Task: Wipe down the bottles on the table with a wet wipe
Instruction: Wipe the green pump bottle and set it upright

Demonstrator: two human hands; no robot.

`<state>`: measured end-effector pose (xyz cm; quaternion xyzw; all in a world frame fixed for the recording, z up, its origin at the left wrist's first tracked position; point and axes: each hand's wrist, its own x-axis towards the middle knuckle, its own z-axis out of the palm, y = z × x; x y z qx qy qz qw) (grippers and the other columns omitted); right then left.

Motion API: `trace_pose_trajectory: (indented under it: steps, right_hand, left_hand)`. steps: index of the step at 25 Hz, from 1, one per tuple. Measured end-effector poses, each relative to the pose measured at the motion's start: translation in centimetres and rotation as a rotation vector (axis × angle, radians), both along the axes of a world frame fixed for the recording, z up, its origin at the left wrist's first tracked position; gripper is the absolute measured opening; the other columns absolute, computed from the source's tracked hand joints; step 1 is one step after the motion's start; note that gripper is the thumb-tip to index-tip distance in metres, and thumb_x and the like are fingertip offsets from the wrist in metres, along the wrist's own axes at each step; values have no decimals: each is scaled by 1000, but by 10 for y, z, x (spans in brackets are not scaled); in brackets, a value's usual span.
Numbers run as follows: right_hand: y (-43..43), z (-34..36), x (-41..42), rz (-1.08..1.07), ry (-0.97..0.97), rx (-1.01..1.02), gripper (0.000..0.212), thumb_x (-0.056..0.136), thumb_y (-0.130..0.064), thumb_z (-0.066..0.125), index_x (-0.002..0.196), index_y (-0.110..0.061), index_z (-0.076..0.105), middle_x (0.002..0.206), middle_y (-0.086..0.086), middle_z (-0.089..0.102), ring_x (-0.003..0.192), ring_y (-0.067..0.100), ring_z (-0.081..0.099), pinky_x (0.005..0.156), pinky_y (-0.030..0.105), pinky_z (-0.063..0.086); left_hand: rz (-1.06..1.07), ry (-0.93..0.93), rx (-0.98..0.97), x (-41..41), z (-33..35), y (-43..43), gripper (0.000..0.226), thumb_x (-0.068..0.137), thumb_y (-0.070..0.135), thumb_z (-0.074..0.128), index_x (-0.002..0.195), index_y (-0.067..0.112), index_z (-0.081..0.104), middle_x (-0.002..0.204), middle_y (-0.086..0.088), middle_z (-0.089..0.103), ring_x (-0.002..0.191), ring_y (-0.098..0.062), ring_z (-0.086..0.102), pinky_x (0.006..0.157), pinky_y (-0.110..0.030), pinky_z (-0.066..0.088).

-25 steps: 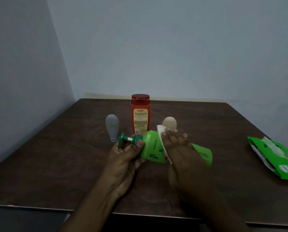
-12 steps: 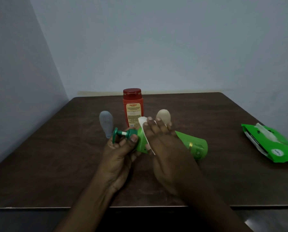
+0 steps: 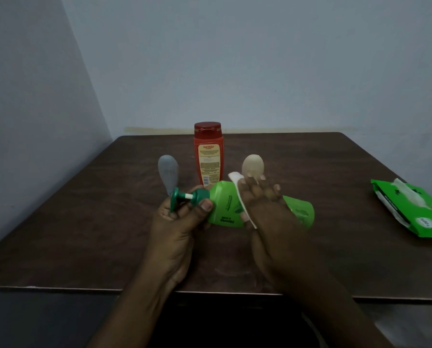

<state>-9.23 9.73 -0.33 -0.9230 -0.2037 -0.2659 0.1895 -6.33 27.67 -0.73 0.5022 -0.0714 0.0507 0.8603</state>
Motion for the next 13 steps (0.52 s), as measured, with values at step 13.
trace_pose_trajectory:
  steps: [13]
  right_hand:
    - [19, -1, 1, -19, -11, -144, 62, 101, -23, 36, 159, -19, 15, 167, 1, 14, 154, 19, 3, 125, 42, 9]
  left_hand:
    - [66, -3, 67, -7, -15, 10, 43, 77, 8, 76, 117, -2, 67, 98, -13, 79, 91, -24, 75, 77, -38, 64]
